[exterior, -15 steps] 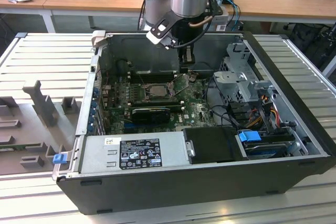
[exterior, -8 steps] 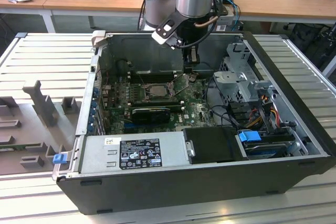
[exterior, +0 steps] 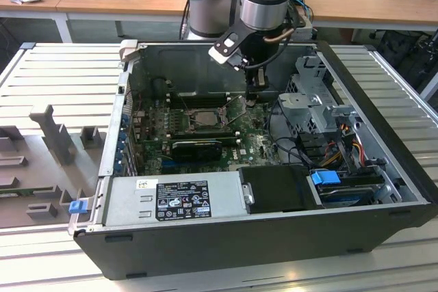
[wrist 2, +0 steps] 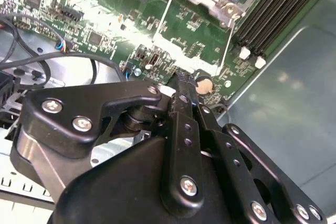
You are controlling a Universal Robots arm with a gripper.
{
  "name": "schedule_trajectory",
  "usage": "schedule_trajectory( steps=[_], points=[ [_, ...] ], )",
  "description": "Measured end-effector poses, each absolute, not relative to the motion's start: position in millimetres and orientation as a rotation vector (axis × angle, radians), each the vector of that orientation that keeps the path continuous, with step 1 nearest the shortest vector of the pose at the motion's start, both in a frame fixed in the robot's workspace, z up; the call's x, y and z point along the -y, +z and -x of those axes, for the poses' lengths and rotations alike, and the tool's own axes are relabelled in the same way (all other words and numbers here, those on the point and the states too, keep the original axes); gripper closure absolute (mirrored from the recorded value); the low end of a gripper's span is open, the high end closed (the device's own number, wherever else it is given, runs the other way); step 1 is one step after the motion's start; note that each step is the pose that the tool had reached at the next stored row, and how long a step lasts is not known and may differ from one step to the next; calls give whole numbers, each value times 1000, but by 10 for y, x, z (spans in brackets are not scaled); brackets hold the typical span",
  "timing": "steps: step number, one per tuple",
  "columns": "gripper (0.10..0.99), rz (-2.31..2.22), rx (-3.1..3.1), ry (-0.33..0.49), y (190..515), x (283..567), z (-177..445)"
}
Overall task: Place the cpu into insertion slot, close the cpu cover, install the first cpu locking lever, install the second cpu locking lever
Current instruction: 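Close the cpu cover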
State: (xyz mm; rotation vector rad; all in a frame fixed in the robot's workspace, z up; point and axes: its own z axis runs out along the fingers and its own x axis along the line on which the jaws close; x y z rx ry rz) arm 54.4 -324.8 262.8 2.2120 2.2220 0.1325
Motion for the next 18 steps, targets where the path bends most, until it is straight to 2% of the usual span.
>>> schedule_trajectory(
  steps=[7, 18],
  points=[
    [980, -2179, -2257, 124, 2496, 3248, -572],
    [980, -2187, -2266, 108, 2494, 3248, -503]
  ],
)
